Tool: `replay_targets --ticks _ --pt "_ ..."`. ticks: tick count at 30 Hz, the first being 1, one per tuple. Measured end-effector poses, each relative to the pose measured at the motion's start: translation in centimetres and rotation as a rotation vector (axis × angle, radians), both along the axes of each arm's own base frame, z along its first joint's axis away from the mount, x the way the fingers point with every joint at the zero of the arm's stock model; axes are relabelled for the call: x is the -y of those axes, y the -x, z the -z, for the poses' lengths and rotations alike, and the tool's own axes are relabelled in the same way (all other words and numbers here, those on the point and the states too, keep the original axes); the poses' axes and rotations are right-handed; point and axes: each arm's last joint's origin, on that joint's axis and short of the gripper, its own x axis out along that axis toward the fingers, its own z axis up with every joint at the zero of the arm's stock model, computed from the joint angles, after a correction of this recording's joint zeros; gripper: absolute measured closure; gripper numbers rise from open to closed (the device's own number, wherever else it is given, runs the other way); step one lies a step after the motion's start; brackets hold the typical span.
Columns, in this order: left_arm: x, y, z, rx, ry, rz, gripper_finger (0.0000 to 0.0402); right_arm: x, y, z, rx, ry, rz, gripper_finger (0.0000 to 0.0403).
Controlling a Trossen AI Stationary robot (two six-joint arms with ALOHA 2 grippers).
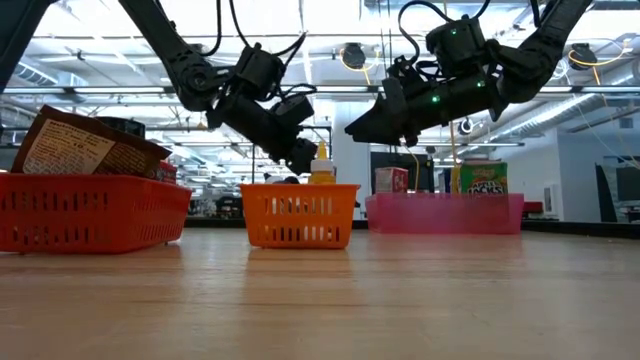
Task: Pick & Place Kitchen Items
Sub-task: Put the violet cereal box into the light red bin
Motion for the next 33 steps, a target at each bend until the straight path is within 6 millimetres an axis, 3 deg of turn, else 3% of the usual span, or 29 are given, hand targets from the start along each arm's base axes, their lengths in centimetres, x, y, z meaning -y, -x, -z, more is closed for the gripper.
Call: replay_targets --ticks 6,13,17,23,33 --pt "-0.7 -0.6 0.2 0.016 -0.004 0.037 0.0183 0.0 0.0 0.0 -0.003 -0.001 0.0 0.0193" --pt "-1.6 -2.4 1.6 -0.109 0.007 0.051 0.0189 0.0 0.0 0.1 -0.01 -0.003 0.0 0.0193" --pt "-1.9 -2.8 2.0 -0.178 0.014 0.018 0.0238 0.0 0.0 0.2 -0.019 -0.006 0.0 0.0193" --pt "-1.8 -2.5 1.5 -0.183 0.037 -0.002 0.0377 0.0 0.1 0.3 -0.032 -0.01 0.002 0.0193" --pt "-0.2 -1.5 -1.4 -0.172 0.091 -0.027 0.0397 0.3 0.3 0.8 -0.082 -0.026 0.119 0.0193"
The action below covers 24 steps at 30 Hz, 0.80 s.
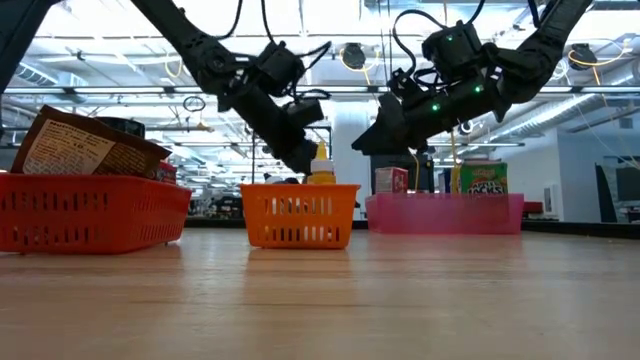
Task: Pick & Place Kitchen Items
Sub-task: Put the violet cereal box into the light red bin
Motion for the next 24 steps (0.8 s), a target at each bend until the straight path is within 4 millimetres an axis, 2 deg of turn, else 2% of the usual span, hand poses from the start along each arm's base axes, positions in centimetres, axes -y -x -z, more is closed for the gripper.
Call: replay_targets --ticks 12,17,24 --pt "4.4 -0.2 -4.2 0.101 -0.027 0.076 0.04 -0.4 -0.1 0.1 -0.011 0.002 -0.001 0.0193" --pt "6.6 -0.7 -4.6 0.107 -0.035 0.121 0.0401 -0.3 -0.1 0.0 -0.005 0.009 0.024 0.0193" --pt "8.6 -1.1 -4.7 0.106 -0.045 0.152 0.0401 -0.3 -0.1 0.0 0.0 0.008 0.019 0.0193"
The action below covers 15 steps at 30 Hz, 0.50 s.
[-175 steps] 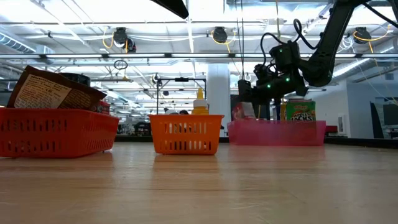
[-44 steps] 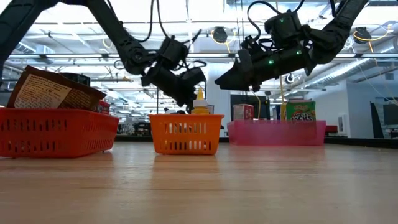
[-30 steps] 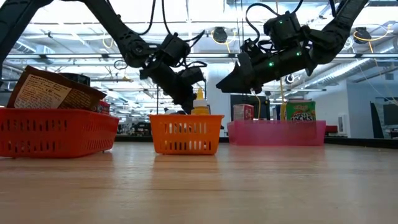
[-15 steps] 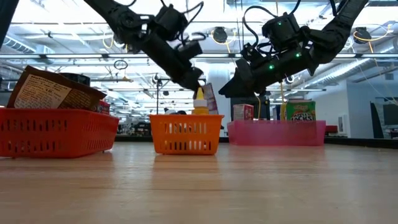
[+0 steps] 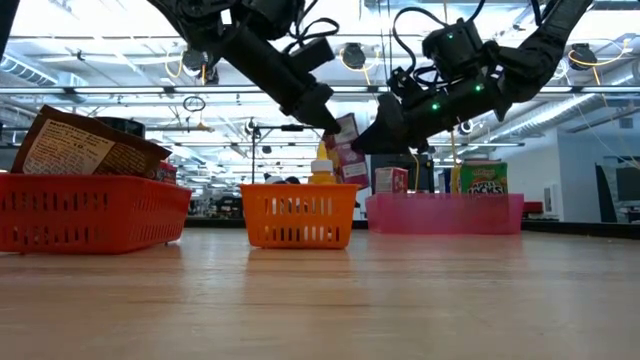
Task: Pick & Place Kitchen Items
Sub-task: Put the violet cereal box into the light red bin
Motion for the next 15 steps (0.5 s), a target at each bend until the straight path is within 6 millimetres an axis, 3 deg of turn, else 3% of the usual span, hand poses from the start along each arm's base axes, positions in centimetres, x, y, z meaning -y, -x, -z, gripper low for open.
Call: replay_targets --ticks 8,11,15 --pt "1.4 -0.4 -0.4 0.041 -0.022 0.021 0.0402 -0.6 -0.3 -0.4 0.045 0.014 -0.022 0.0208" --pt "1.5 -0.4 -0.4 0.044 -0.018 0.021 0.0402 -0.9 -0.4 -0.4 0.046 0.015 -0.029 0.0252" --pt "1.5 -0.5 -0.4 0.047 -0.011 0.026 0.0401 -1.1 -0.4 -0.4 0.042 0.017 -0.04 0.0342"
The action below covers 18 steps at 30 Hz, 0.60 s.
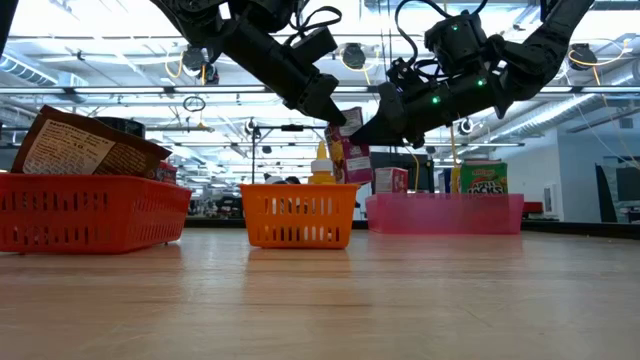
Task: Pick & Place Kitchen Items
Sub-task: Put the violet cereal box into the light red bin
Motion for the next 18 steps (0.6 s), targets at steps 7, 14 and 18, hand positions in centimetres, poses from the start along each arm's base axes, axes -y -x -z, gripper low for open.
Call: replay_targets --ticks 7,14,18 --pt "0.05 0.0 -0.01 0.005 0.005 -0.008 0.0399 -0.02 0.0 0.14 -0.016 -0.008 -0.006 0.0393" --pt "0.07 0.1 -0.14 0.011 -0.013 -0.086 0.0395 0.06 0.0 0.11 -0.023 0.006 -0.002 0.0401" --pt "0.19 0.31 -0.34 0.006 -0.021 -0.122 0.0376 0.31 0.09 0.17 -0.032 0.006 0.008 0.0403"
